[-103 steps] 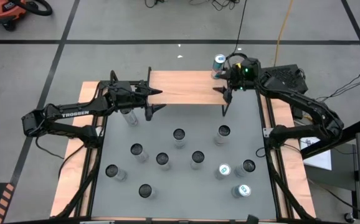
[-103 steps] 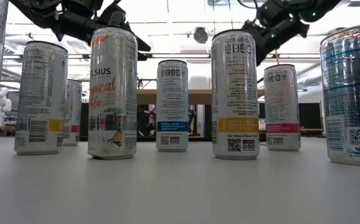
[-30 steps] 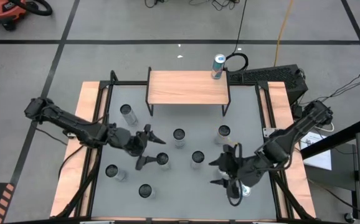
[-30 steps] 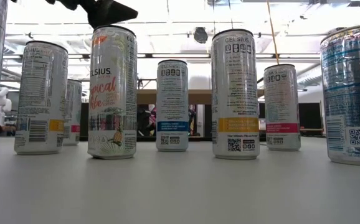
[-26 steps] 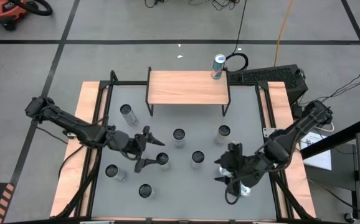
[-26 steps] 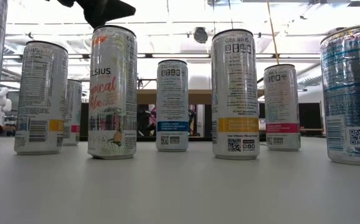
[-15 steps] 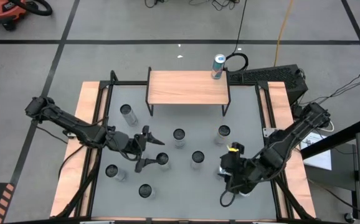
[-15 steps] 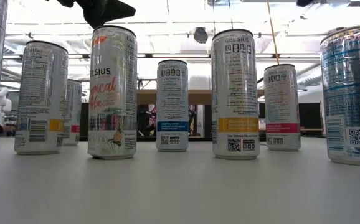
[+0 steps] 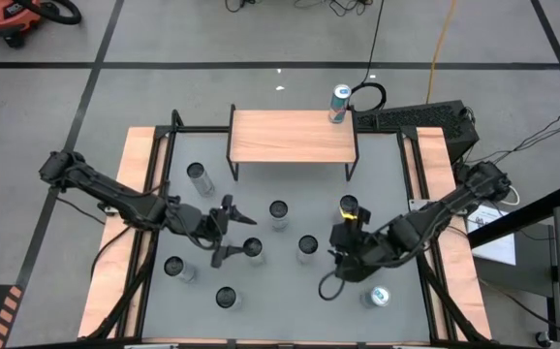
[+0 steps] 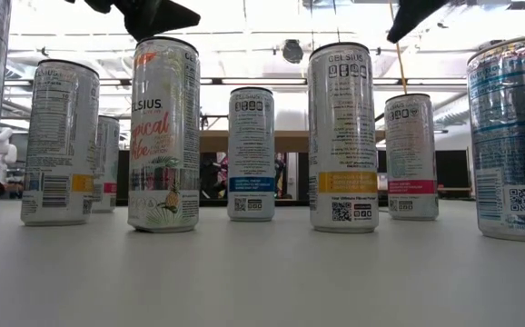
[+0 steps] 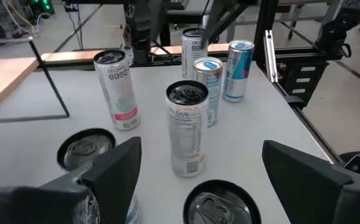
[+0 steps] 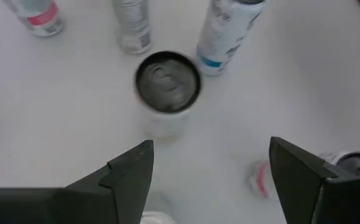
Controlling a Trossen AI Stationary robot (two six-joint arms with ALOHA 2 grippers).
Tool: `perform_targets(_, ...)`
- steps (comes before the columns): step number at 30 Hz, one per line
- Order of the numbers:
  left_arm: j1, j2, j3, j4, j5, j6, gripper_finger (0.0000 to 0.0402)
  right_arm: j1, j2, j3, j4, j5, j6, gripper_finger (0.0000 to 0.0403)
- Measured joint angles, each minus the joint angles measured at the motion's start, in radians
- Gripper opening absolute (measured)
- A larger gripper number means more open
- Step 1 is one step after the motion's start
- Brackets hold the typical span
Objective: Place canned beverage on shelf
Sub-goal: Put the right white yellow soda can on the shelf
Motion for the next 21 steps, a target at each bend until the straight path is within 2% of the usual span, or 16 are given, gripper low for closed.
perform_targets(6,0.009,0.014,-0.025,-0.004,-0.003,0.003,0.0329,-0.059,0.004,0.000,0.077,-0.066,-0.090,0.0254)
perform_targets(11,0.008,0.022,-0.026,-0.003,-0.008,-0.003,0.0329,-0.087,0.039,0.000,0.210,-0.186,-0.177,0.0254)
perform_targets(18,0.008,0.022,-0.026,-0.005,-0.015,-0.003,0.0329,-0.114,0.073,0.000,0.240,-0.185,-0.219,0.0256)
perform_targets(21,0.008,0.022,-0.026,-0.008,-0.015,-0.003,0.0329,-0.126,0.081,0.000,0.252,-0.184,-0.222,0.0268)
